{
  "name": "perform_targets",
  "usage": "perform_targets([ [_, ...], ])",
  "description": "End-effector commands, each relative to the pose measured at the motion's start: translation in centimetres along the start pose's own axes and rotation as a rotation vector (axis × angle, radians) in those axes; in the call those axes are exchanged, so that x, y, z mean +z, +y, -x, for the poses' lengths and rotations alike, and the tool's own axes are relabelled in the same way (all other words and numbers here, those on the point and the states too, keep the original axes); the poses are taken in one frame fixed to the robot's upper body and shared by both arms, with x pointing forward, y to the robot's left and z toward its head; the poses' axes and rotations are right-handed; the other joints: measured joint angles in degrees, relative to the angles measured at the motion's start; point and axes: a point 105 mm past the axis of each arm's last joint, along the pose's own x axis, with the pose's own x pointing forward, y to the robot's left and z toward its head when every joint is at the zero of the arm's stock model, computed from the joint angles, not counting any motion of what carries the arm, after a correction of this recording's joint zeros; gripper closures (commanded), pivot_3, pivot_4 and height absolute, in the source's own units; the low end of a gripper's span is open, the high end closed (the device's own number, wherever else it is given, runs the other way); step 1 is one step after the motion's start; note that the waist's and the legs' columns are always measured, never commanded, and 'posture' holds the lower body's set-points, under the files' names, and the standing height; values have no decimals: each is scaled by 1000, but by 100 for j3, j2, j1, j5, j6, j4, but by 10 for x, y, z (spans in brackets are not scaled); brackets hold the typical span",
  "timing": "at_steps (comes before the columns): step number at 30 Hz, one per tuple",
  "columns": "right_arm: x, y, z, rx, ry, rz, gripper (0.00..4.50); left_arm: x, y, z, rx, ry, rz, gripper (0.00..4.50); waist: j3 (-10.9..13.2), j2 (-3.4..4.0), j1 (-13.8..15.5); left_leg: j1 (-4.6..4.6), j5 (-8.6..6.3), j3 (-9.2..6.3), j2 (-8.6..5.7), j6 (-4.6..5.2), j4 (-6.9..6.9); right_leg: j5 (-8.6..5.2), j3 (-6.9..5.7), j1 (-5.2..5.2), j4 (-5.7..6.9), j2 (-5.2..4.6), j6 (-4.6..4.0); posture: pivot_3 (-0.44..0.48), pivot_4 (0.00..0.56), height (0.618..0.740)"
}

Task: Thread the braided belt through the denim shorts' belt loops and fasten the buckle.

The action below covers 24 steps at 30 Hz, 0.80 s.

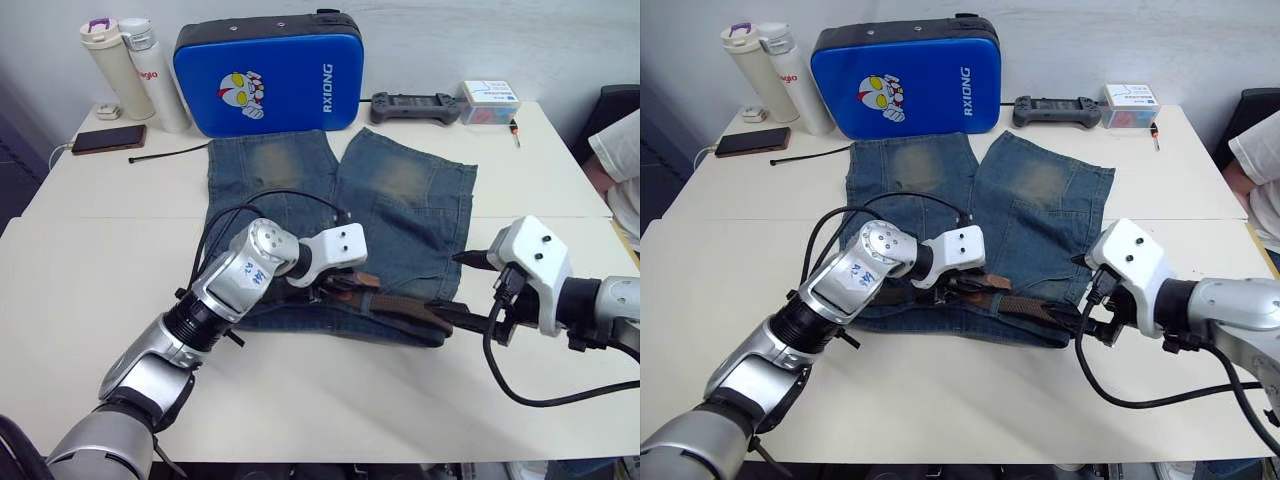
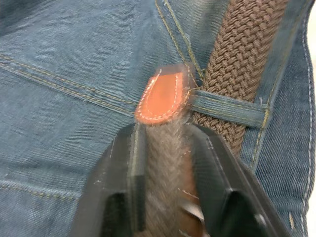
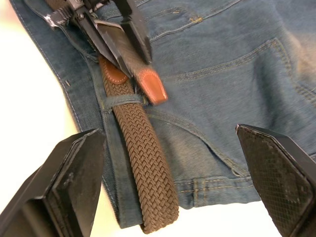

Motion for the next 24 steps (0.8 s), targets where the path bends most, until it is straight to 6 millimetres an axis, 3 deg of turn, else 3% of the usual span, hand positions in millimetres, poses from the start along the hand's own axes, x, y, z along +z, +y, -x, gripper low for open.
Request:
perform_targets([
  [1, 7, -1, 1, 4, -10, 35, 0, 2, 6, 10, 53, -30, 40, 4461, 0, 0, 6, 0, 0, -1, 0, 0, 0, 0, -1, 0, 0, 0, 0, 0, 150, 740],
  [15, 9, -4, -14, 57, -36, 57, 0, 14, 25, 47, 166, -197, 312, 4461, 0, 0, 8, -1, 1, -2, 0, -3, 0, 0, -2, -1, 0, 0, 0, 0, 150, 740],
  [21, 14, 12, -37, 150, -98, 19, 0, 18, 24, 74, 179, -288, 442, 4461, 0, 0, -9, 0, 4, -2, 0, -7, -1, 0, -2, -2, 1, 0, 0, 0, 150, 740],
  [24, 16, 22, -54, 223, -153, -124, 0, 16, 17, 79, 166, -323, 528, 4461, 0, 0, -11, 0, 4, -4, 1, -9, -1, 0, -2, -3, 5, 0, 0, 0, 150, 740],
])
